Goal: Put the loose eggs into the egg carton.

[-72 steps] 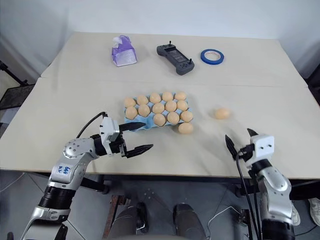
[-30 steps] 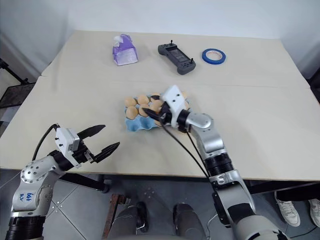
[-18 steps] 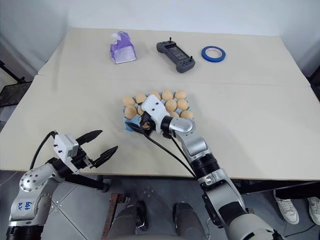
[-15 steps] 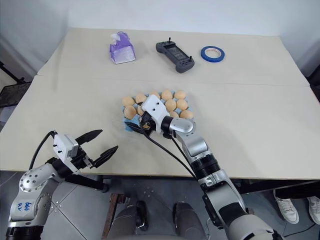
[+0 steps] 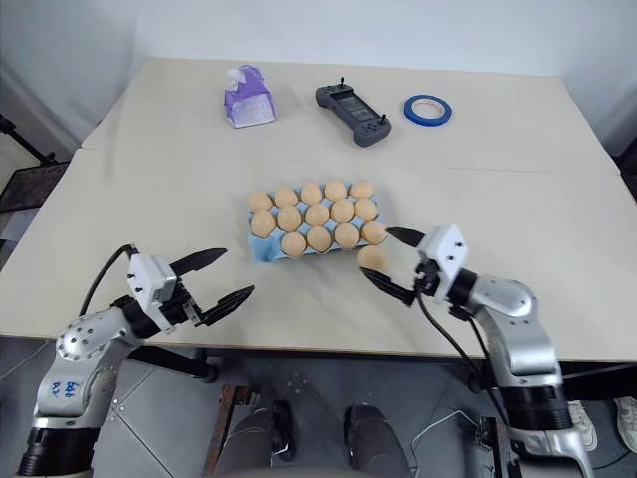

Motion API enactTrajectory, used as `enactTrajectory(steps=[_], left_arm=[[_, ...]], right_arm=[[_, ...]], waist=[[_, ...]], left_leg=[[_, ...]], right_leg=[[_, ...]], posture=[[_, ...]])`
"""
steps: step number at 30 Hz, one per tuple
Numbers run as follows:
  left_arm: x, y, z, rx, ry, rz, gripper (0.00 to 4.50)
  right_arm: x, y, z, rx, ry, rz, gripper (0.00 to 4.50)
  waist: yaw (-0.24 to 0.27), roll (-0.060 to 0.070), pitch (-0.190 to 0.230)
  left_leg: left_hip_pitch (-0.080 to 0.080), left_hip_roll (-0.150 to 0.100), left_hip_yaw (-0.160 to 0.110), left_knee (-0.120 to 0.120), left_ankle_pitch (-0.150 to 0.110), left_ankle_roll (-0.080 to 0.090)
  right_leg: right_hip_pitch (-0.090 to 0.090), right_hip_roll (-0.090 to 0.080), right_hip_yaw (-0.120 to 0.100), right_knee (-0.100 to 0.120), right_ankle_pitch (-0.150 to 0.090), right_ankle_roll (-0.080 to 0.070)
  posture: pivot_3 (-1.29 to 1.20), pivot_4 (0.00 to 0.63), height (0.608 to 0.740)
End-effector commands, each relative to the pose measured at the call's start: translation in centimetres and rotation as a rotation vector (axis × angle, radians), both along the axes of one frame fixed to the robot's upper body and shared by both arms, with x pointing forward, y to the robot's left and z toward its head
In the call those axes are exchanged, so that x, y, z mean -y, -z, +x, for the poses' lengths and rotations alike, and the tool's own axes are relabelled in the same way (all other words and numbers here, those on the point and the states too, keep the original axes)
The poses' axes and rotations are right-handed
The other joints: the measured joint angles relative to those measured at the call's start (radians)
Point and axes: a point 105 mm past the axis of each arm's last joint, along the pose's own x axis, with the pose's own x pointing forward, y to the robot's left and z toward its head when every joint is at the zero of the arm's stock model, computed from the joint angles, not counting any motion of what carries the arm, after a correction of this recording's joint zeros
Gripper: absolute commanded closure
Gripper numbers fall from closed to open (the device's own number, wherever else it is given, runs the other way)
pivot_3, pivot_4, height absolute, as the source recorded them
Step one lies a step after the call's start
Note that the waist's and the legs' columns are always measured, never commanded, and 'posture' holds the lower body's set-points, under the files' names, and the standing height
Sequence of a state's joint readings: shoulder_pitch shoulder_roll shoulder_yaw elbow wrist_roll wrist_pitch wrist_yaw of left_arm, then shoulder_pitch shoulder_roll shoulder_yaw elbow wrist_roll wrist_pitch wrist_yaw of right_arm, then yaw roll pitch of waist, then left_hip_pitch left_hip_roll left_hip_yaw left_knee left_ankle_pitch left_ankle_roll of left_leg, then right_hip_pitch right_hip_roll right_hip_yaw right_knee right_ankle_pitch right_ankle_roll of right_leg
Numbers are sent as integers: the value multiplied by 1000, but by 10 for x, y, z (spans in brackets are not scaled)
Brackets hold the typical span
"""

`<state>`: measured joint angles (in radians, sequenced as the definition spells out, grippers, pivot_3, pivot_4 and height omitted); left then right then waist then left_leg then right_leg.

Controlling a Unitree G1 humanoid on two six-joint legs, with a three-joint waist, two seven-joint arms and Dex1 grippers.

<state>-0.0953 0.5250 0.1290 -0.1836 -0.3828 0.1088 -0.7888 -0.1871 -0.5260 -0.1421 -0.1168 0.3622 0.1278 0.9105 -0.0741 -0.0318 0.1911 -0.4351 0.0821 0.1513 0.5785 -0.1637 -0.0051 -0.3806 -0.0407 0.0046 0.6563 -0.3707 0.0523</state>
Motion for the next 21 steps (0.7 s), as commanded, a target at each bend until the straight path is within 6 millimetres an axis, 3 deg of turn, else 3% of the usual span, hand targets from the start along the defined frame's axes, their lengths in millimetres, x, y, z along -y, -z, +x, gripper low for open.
enactTrajectory(steps=[1, 5, 9, 12, 15, 21], left_arm=[[12, 2, -1, -8, 87, 14, 0], [31, 4, 8, -34, 190, 19, 0], [42, 4, 12, -35, 264, 21, 0], [40, 2, 13, -39, 280, 21, 0], [34, 1, 14, -44, 274, 26, 0], [29, -1, 11, -36, 238, 27, 0]], right_arm=[[33, -6, -6, 40, 116, 15, 43], [71, 23, -11, -15, 262, -29, 43], [79, 36, -12, -24, 286, -58, 43], [69, 35, -6, 5, 249, -87, 43], [47, 27, 3, 3, 174, -63, 43], [16, 33, 23, -108, 100, -33, 43]], waist=[[-5, 0, 0], [-7, 0, 0], [-8, 0, 0], [-14, 0, 0], [-13, 0, 0], [-7, 0, 0]], left_leg=[[1, 0, 0, 0, 0, 0], [3, 0, 0, 1, 0, 0], [4, -1, 0, 3, 0, 1], [4, 0, 1, 2, 0, 1], [6, 0, 1, 2, 1, 1], [7, 0, 0, 3, 1, 0]], right_leg=[[1, 0, 0, -1, 0, 0], [5, 0, -1, -2, 1, 1], [6, 0, 0, -2, 1, 2], [6, 0, 1, -1, 1, 3], [6, 2, 2, 1, 1, 2], [7, 0, 1, 2, 1, 2]], posture=[[0, 150, 740], [0, 150, 740], [0, 150, 740], [0, 150, 740], [0, 150, 740], [0, 150, 740]])
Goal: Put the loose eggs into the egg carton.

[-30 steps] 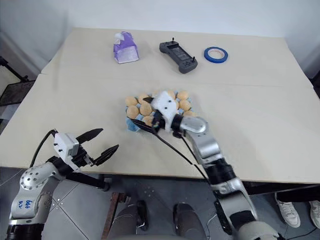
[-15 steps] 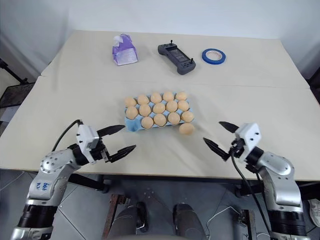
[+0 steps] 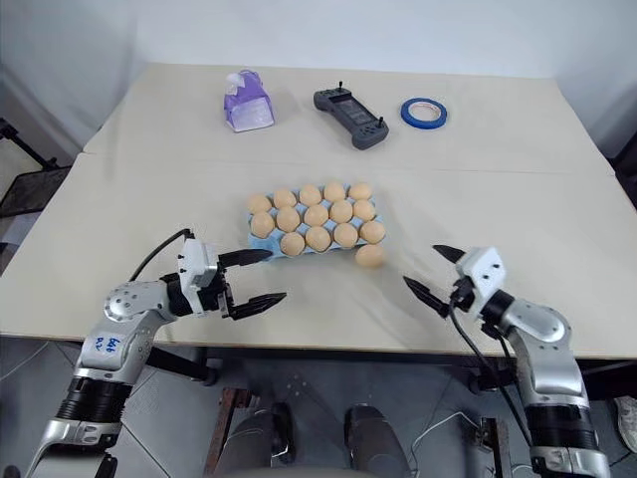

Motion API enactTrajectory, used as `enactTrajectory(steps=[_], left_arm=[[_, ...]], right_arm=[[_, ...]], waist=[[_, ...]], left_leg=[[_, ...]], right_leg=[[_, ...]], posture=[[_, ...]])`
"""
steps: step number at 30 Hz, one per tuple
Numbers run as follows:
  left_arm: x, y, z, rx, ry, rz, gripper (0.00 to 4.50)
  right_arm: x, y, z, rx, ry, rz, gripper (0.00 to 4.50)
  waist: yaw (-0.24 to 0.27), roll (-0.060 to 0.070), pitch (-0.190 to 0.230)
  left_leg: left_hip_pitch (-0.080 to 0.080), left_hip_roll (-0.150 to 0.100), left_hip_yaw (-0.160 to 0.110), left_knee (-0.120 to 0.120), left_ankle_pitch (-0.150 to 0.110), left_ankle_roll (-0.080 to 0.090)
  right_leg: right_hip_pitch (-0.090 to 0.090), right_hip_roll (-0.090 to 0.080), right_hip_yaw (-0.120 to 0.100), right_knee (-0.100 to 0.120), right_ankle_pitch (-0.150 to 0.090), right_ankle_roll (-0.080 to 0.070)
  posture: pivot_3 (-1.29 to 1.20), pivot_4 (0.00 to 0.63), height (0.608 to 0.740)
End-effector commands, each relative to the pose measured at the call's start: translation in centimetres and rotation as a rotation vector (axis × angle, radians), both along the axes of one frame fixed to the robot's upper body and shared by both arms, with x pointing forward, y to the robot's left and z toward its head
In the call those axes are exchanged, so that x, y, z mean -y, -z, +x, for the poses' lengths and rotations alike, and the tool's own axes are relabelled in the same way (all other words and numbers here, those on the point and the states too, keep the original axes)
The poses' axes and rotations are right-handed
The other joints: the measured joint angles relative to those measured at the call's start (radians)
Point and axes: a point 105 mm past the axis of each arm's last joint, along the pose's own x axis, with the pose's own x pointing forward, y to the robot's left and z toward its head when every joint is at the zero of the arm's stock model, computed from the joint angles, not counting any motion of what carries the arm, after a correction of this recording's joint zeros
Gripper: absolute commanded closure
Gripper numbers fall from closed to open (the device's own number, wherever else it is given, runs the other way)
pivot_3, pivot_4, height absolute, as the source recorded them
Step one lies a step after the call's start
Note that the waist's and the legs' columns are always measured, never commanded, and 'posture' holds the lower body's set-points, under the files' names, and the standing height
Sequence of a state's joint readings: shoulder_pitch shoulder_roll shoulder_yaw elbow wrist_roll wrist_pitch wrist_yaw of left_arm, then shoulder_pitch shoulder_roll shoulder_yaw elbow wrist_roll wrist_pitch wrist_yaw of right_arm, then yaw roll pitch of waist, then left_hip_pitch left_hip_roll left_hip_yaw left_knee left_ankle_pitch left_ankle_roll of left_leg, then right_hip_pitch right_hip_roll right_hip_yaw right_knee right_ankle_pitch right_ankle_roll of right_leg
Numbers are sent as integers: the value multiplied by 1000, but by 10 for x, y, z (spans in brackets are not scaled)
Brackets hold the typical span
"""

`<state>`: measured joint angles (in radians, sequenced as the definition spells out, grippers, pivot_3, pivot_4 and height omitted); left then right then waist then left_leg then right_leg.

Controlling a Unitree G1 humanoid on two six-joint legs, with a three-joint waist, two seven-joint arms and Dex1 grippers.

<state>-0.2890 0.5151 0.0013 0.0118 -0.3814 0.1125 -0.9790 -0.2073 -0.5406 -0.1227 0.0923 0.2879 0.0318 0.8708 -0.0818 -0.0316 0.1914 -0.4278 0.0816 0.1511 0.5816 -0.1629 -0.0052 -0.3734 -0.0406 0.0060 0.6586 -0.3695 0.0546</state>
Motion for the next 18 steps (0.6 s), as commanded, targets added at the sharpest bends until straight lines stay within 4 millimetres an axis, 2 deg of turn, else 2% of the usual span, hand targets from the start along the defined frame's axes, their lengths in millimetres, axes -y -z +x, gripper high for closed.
enactTrajectory(steps=[1, 9, 17, 18], left_arm=[[-5, -7, -6, 41, -21, -4, 0], [-14, -8, -13, 57, -91, -2, 0], [-22, -9, -16, 65, -153, -5, 0], [-22, -9, -16, 65, -158, -6, 0]], right_arm=[[-15, 0, 8, -48, -37, 24, 43], [-49, 14, 25, -125, -136, 5, 43], [-80, 14, 36, -120, -194, 30, 43], [-82, 14, 36, -118, -201, 35, 214]], waist=[[1, 0, 0], [1, 0, 0], [-3, 0, 0], [-3, 0, 0]], left_leg=[[0, 0, 0, 0, 0, 0], [0, 0, 0, -1, -1, 1], [0, 0, 1, -1, -1, 1], [0, 0, 1, -2, -1, 1]], right_leg=[[0, 0, 0, 0, 0, 0], [-1, 0, 0, -1, 0, -1], [-1, 0, 0, 0, 0, -1], [-1, 0, 0, 0, 0, -1]], posture=[[0, 150, 740], [0, 150, 740], [0, 150, 740], [0, 150, 740]])
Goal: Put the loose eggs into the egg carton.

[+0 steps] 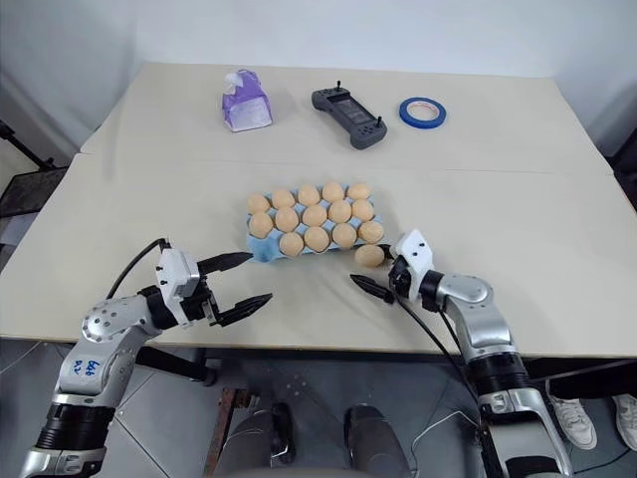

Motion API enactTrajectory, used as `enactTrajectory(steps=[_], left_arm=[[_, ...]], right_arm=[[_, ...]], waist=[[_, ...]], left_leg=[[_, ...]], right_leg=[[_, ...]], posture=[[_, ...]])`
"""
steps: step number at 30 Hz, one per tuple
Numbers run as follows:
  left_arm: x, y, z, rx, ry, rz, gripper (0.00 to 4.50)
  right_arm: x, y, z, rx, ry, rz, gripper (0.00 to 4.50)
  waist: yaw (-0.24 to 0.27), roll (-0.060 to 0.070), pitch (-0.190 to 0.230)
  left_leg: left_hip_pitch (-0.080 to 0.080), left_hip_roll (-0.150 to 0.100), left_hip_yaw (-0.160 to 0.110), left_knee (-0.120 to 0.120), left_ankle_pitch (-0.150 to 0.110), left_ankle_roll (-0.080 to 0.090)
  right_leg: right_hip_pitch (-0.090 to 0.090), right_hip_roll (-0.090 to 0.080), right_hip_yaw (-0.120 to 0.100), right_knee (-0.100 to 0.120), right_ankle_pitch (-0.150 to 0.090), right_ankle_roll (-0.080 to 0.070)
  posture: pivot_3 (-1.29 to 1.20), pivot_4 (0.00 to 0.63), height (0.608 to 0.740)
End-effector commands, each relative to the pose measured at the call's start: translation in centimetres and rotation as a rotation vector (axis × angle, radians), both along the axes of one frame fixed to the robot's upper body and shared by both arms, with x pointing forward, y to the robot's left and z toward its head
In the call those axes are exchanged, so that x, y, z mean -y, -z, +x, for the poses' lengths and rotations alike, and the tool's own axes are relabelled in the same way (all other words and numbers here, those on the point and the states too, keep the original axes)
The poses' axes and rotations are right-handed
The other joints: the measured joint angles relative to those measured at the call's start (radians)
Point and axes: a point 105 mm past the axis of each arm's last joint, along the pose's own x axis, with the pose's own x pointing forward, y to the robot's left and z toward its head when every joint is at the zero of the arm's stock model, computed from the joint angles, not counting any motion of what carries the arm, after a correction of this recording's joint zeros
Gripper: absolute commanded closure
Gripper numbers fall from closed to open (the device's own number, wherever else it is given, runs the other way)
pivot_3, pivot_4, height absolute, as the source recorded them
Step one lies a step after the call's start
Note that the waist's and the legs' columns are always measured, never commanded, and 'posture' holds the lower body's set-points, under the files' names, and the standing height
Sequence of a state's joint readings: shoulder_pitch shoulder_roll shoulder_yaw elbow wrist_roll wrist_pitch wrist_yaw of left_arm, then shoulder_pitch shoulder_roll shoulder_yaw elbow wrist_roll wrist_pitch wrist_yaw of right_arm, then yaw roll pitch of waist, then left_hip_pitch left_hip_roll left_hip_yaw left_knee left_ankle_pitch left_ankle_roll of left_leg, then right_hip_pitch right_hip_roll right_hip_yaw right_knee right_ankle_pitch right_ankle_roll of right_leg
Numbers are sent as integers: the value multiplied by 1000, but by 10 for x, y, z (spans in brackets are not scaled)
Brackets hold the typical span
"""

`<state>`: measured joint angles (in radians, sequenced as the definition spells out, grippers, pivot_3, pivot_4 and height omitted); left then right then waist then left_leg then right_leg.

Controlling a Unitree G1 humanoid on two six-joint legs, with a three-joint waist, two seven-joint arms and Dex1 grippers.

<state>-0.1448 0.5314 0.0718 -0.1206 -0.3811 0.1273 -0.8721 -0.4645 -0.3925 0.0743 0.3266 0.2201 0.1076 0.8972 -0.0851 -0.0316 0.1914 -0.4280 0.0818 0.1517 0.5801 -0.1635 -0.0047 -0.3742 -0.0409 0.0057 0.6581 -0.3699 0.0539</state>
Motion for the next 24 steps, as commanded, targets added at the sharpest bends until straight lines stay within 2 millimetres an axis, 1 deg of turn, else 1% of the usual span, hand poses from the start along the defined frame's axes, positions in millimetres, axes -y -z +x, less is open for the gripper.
enactTrajectory(steps=[1, 2, 7, 8, 11, 13, 15, 18, 19, 21, 24], left_arm=[[-3, -12, -4, 52, -21, -1, 0], [-5, -12, -5, 51, -31, -3, 0], [-10, -9, -8, 46, -65, -6, 0], [-12, -9, -9, 47, -77, -7, 0], [-21, -8, -11, 42, -119, -8, 0], [-30, -6, -12, 37, -162, -14, 0], [-40, -4, -13, 32, -213, -23, 0], [-53, 1, -14, 21, -281, -30, 0], [-56, 3, -15, 18, -292, -28, 0], [-61, 7, -17, 9, -319, -21, 0], [-64, 10, -20, 3, -340, -20, 0]], right_arm=[[-9, -3, 0, 24, -26, 13, 431], [-11, -3, -1, 22, -33, 19, 668], [-12, -2, -8, 20, -52, 15, 2385], [-12, -3, -12, 19, -72, 7, 2581], [-17, -15, -24, 30, -142, 4, 2581], [-30, -33, -29, 64, -188, 28, 2581], [-47, -50, -32, 93, -225, 56, 2581], [-77, -71, -32, 146, -264, 78, 2581], [-83, -74, -31, 161, -268, 78, 2581], [-104, -80, -26, 166, -272, 76, 2581], [-131, -83, -18, 172, -283, 58, 2581]], waist=[[1, 0, 0], [1, 0, 0], [1, 0, 0], [1, 0, 0], [1, 0, 0], [-3, 0, 0], [-5, 0, 0], [-10, 0, 0], [-10, 0, 0], [-10, 0, 0], [-10, 0, 0]], left_leg=[[0, 0, 0, 0, 0, 0], [0, 0, 0, 0, 0, 0], [0, 0, 0, -1, 0, 0], [0, 0, 0, -1, 0, 0], [0, 0, 0, -2, 0, 0], [-1, 0, 0, -3, 0, 0], [0, 0, 1, -3, 0, 0], [0, 1, 0, -3, 0, 0], [0, 1, 0, -3, 0, -1], [0, 1, 0, -4, -1, -1], [-3, 0, 0, -5, -1, -1]], right_leg=[[0, 0, 0, 0, 0, 0], [0, 0, 0, 0, 0, 0], [0, 0, 0, -1, 0, 0], [0, 0, 0, -1, 0, 0], [0, -1, 0, -1, 0, 0], [-1, -1, 0, -2, 0, 0], [-1, -1, 0, -1, 0, -1], [-2, 0, 0, -1, -1, -2], [-2, 0, 0, -1, -1, -2], [-2, -1, 0, -1, -1, -2], [-3, -2, -1, -3, -1, -2]], posture=[[0, 150, 740], [0, 150, 740], [0, 150, 740], [0, 150, 740], [0, 150, 740], [0, 150, 740], [0, 150, 740], [0, 150, 740], [0, 150, 740], [0, 150, 740], [0, 150, 740]])
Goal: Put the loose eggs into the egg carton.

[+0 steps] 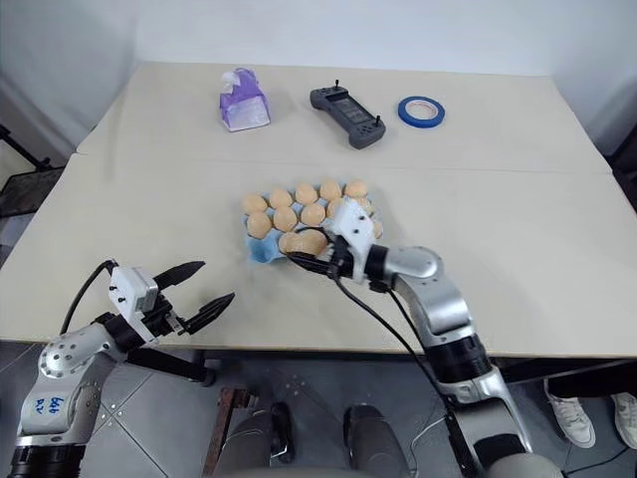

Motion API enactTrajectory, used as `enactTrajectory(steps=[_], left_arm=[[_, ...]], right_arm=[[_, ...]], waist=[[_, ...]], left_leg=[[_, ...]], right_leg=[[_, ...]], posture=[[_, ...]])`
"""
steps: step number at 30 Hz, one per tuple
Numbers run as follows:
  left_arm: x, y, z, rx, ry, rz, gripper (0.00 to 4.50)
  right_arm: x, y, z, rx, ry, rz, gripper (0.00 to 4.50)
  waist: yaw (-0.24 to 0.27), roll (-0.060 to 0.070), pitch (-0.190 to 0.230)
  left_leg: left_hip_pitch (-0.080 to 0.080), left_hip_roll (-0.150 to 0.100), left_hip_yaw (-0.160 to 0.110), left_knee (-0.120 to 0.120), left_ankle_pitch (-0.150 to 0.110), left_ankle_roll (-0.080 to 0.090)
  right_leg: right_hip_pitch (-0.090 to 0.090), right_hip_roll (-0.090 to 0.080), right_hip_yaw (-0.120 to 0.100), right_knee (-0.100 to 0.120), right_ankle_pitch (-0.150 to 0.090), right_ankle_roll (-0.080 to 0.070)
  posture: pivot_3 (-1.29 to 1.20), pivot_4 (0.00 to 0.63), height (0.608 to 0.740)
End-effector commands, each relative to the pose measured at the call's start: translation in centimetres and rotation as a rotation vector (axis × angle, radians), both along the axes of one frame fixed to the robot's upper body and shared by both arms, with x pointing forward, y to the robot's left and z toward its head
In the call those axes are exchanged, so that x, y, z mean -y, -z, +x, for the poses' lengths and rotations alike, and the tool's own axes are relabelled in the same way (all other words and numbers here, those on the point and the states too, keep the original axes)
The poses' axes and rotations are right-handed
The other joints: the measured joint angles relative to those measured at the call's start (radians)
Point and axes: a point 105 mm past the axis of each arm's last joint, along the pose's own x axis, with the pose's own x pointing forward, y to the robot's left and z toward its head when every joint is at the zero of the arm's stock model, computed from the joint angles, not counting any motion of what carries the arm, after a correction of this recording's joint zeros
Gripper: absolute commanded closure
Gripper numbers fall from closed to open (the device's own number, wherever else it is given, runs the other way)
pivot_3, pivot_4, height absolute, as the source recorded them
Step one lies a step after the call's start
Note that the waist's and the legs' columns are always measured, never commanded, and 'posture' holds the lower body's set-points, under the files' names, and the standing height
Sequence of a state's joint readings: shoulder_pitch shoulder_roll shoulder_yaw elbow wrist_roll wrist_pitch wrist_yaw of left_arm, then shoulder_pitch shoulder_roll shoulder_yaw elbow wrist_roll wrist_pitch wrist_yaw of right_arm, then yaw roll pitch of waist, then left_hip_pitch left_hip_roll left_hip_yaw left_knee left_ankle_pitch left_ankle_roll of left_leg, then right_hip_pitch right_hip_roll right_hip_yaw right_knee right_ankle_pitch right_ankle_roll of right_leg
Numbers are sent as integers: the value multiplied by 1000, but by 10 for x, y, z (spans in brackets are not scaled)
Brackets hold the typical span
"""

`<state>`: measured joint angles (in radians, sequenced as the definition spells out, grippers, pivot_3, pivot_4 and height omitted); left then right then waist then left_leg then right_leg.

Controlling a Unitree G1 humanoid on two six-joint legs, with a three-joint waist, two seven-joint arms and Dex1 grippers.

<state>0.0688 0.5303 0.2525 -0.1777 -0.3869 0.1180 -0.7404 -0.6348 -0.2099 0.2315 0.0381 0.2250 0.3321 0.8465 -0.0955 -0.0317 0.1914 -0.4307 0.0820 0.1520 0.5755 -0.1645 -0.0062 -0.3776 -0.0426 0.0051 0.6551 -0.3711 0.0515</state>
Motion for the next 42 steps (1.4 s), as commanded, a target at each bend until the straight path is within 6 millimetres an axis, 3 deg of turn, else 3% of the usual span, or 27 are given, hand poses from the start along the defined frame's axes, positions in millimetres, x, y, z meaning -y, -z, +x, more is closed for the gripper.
enactTrajectory(steps=[1, 5, 10, 12, 13, 15, 17, 20, 23, 26, 32, 36, 42], left_arm=[[-5, -6, -4, 38, -30, 4, 0], [-5, -9, -6, 53, -48, 1, 0], [-8, -10, -10, 57, -83, -7, 0], [-9, -7, -13, 45, -85, -4, 0], [-9, -7, -14, 44, -84, -3, 0], [-9, -8, -14, 47, -84, -2, 0], [-7, -11, -14, 56, -77, -1, 0], [-3, -13, -12, 60, -55, 0, 0], [1, -13, -9, 60, -35, 24, 0], [3, -16, -4, 83, -27, 50, 0], [8, -27, 15, 136, -22, 62, 0], [18, -31, 24, 151, 15, 59, 0], [15, -22, 25, 122, 11, 87, 0]], right_arm=[[-28, -2, 10, 38, 6, -32, 2581], [-46, 8, 26, 81, 36, -86, 2581], [-52, 5, 35, 94, 50, -61, 926], [-55, 2, 30, 94, 11, -40, 276], [-55, -1, 27, 95, 0, -27, 32], [-50, -7, 24, 109, -7, -4, 32], [-31, -17, 18, 131, 3, 43, 32], [8, -16, 6, 154, 14, 86, 32], [54, -5, -7, 151, 47, 119, 32], [109, 14, -7, 103, 212, 100, 32], [180, 41, -23, 136, 382, 2, 32], [207, 52, -30, 119, 505, -4, 32], [210, 49, -29, 162, 553, 29, 32]], waist=[[0, 0, 0], [1, 0, 0], [6, -1, 0], [3, -1, 0], [0, -1, 0], [-4, -1, 0], [-5, -1, 0], [11, -1, -1], [17, -2, -1], [17, -2, -1], [8, -2, -1], [11, -2, -1], [8, -2, -1]], left_leg=[[-1, 0, 0, 0, 0, 0], [-8, 0, 0, 0, 0, 0], [-13, 0, 2, 0, 0, 0], [-13, 0, 3, 1, 1, 0], [-12, 0, 3, 1, 1, 0], [-12, 0, 3, 1, 1, -1], [-12, 0, 2, 1, 1, -1], [-12, 0, 2, 1, 1, -1], [-12, -1, 2, 1, 0, 0], [-11, -1, 2, 1, 0, 1], [-4, 1, 0, 2, 0, 1], [-2, 0, -2, 3, 0, 1], [3, 0, 1, 4, 0, 1]], right_leg=[[-1, 0, 0, 0, 0, 0], [-7, 0, -1, 1, 0, 0], [-13, 0, 0, 1, 0, 0], [-13, 0, 0, 3, 0, 0], [-13, 0, 0, 3, 0, 0], [-14, 1, 0, 5, 0, 0], [-14, 1, 0, 5, 0, 0], [-13, 0, -1, 4, 0, 0], [-11, -1, -1, 2, 0, 0], [-10, -1, -1, 1, 0, 1], [-5, 2, 0, 1, 0, 0], [0, 2, -1, 0, 0, 0], [4, 2, 0, 0, 1, 2]], posture=[[0, 150, 740], [0, 150, 740], [0, 150, 740], [0, 150, 740], [0, 150, 740], [0, 150, 740], [0, 150, 740], [0, 150, 740], [0, 150, 740], [0, 150, 740], [0, 150, 740], [0, 150, 740], [0, 150, 740]])
